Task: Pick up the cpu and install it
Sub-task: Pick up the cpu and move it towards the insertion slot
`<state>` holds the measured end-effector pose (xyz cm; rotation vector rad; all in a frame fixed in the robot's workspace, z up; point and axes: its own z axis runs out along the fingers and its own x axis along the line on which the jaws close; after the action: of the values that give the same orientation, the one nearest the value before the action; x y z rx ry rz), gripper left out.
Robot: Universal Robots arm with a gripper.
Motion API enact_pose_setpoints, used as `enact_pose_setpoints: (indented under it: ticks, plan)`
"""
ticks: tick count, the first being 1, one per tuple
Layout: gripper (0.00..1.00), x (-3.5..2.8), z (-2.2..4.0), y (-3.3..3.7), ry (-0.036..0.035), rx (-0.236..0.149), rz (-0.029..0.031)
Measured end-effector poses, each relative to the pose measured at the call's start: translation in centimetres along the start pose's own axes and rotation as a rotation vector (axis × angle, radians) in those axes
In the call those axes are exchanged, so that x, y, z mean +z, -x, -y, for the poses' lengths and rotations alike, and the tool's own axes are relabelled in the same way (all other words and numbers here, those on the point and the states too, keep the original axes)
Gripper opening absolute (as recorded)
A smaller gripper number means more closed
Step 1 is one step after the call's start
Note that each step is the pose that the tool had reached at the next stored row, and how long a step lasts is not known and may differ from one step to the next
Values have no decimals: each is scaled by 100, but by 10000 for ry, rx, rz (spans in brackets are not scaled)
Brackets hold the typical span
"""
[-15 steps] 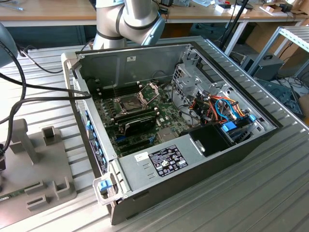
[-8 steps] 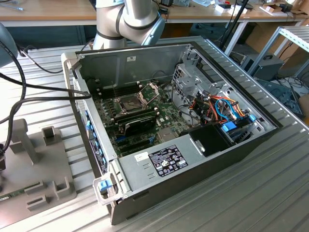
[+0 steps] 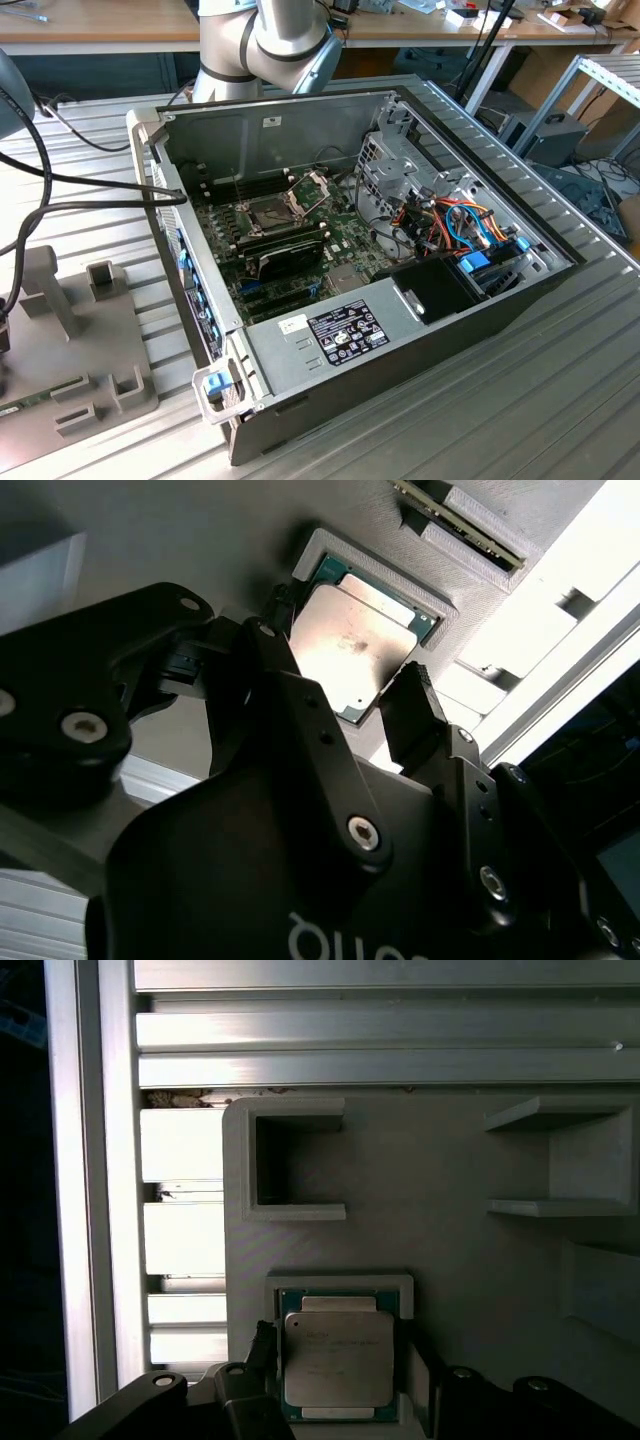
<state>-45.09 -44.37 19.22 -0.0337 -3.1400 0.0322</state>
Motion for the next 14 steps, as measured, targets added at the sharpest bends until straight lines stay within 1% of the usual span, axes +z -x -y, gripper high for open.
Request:
enact_pose_setpoints:
  ticks: [8,9,10,14]
  plan:
    - [62,0,0,-2,0,0,-1]
    - [60,-1,0,-2,-1,0,-2]
    - [55,-1,0,-2,-1,0,-1]
    - [55,0,0,-3,0,0,0]
